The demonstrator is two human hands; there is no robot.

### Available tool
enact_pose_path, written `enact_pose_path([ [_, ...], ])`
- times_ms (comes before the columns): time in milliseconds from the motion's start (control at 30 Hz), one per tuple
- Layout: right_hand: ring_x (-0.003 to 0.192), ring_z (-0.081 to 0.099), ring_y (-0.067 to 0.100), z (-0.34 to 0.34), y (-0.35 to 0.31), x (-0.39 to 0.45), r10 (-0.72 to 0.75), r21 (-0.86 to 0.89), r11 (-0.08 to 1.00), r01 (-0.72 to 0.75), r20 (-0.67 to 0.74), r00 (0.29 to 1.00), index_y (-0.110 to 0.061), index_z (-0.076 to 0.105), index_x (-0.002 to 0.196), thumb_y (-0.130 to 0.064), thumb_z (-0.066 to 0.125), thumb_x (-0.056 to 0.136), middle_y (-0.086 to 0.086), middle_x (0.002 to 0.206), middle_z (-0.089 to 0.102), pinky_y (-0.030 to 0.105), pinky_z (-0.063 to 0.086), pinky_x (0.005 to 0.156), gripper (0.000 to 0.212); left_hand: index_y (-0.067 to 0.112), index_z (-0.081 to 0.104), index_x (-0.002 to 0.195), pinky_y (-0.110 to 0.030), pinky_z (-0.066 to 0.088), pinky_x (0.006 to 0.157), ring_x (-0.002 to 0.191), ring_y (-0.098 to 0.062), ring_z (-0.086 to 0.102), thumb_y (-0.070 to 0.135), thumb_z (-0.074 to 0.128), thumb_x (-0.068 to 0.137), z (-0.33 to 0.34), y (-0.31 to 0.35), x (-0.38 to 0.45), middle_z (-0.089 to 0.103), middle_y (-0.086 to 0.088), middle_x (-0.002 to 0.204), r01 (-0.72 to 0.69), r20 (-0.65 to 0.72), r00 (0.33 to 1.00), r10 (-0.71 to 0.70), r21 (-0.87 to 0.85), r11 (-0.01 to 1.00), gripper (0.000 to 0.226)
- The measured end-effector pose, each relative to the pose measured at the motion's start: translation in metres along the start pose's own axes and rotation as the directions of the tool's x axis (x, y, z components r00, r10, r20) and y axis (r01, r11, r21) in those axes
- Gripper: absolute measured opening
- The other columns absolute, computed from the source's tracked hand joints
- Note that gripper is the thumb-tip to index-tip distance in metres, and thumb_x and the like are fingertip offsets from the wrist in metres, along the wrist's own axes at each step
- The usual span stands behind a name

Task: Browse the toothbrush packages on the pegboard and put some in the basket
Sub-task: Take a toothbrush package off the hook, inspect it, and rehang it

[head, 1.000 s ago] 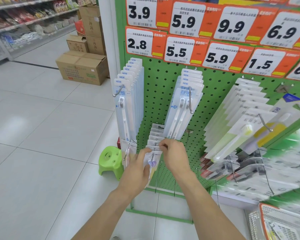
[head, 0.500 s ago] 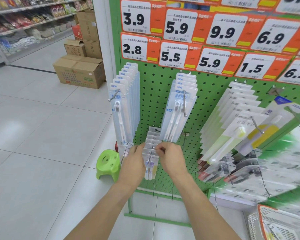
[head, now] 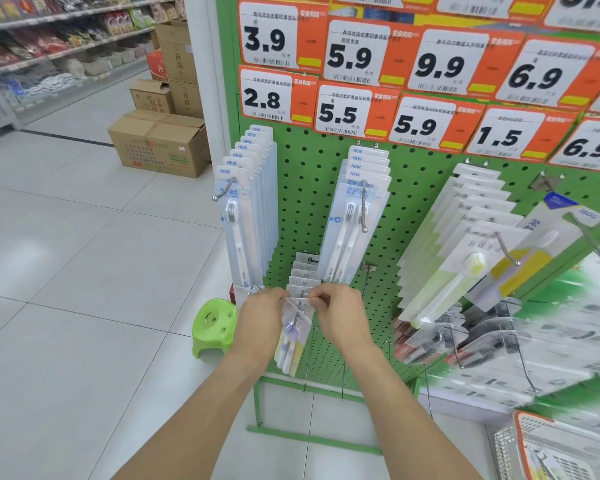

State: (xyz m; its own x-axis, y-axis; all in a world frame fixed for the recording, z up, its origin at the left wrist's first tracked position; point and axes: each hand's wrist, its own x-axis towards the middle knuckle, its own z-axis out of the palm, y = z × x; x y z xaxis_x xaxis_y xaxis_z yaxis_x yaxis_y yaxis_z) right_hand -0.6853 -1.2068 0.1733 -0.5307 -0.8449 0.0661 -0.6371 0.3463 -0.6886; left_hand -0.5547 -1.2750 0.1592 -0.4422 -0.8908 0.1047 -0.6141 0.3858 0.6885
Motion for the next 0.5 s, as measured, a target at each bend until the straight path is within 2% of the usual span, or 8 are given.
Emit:
enact_pose_path([
  [100, 0.078, 0.069, 0.024, 0.001, 0.0, -0.001, -0.018, 0.012, 1.0, 0.018, -0.024, 1.0, -0.007, 0.076, 0.086, 0.002, 0.062, 0.092, 0.005, 0.082, 0.075, 0.033, 0.058, 0.075, 0.019, 0.011, 0.075, 0.105, -0.033, 0.041, 0.064, 0.079, -0.024, 0.062, 0.004, 0.049, 0.097, 0.0, -0.001, -0.001, 0.07, -0.007, 0.086, 0.007, -0.022, 1.0, -0.008, -0.022, 1.0, 0.028],
  [200, 0.076, 0.069, 0.024, 0.002, 0.0, -0.002, -0.023, 0.043, 0.999, 0.024, -0.034, 0.999, -0.009, 0.076, 0.085, -0.001, 0.062, 0.092, 0.006, 0.08, 0.075, 0.039, 0.058, 0.075, 0.017, 0.01, 0.074, 0.099, -0.032, 0.033, 0.059, 0.069, -0.02, 0.052, 0.004, 0.05, 0.097, 0.001, -0.001, -0.002, 0.061, -0.002, 0.076, 0.012, -0.038, 0.999, -0.012, 0.005, 1.0, 0.025],
  [300, 0.078, 0.067, 0.008, 0.002, -0.002, -0.008, -0.044, 0.068, 0.997, 0.048, -0.06, 0.997, -0.016, 0.075, 0.099, -0.015, 0.062, 0.098, -0.009, 0.089, 0.071, 0.029, 0.057, 0.077, 0.013, 0.01, 0.074, 0.1, -0.036, 0.043, 0.064, 0.074, -0.023, 0.057, 0.004, 0.052, 0.098, 0.0, -0.002, -0.006, 0.066, -0.005, 0.08, 0.019, -0.069, 0.997, -0.02, -0.009, 1.0, 0.023],
  [367, 0.08, 0.064, 0.001, 0.004, -0.002, -0.014, -0.063, 0.092, 0.993, 0.073, -0.107, 0.992, -0.018, 0.071, 0.101, -0.022, 0.061, 0.099, -0.012, 0.093, 0.066, 0.025, 0.055, 0.076, 0.01, 0.01, 0.074, 0.1, -0.036, 0.046, 0.069, 0.079, -0.026, 0.061, 0.005, 0.053, 0.098, 0.0, -0.004, -0.009, 0.069, -0.008, 0.087, 0.029, -0.102, 0.994, -0.031, -0.02, 0.999, 0.022],
  [500, 0.088, 0.058, -0.007, 0.011, 0.004, -0.027, -0.119, 0.096, 0.987, 0.13, -0.106, 0.987, -0.022, 0.07, 0.097, -0.015, 0.062, 0.094, -0.012, 0.096, 0.063, 0.013, 0.046, 0.074, 0.012, 0.01, 0.075, 0.1, -0.028, 0.038, 0.067, 0.077, -0.021, 0.059, 0.007, 0.055, 0.097, -0.002, -0.002, -0.015, 0.07, -0.006, 0.09, 0.051, -0.155, 0.986, -0.054, -0.024, 0.998, 0.02],
])
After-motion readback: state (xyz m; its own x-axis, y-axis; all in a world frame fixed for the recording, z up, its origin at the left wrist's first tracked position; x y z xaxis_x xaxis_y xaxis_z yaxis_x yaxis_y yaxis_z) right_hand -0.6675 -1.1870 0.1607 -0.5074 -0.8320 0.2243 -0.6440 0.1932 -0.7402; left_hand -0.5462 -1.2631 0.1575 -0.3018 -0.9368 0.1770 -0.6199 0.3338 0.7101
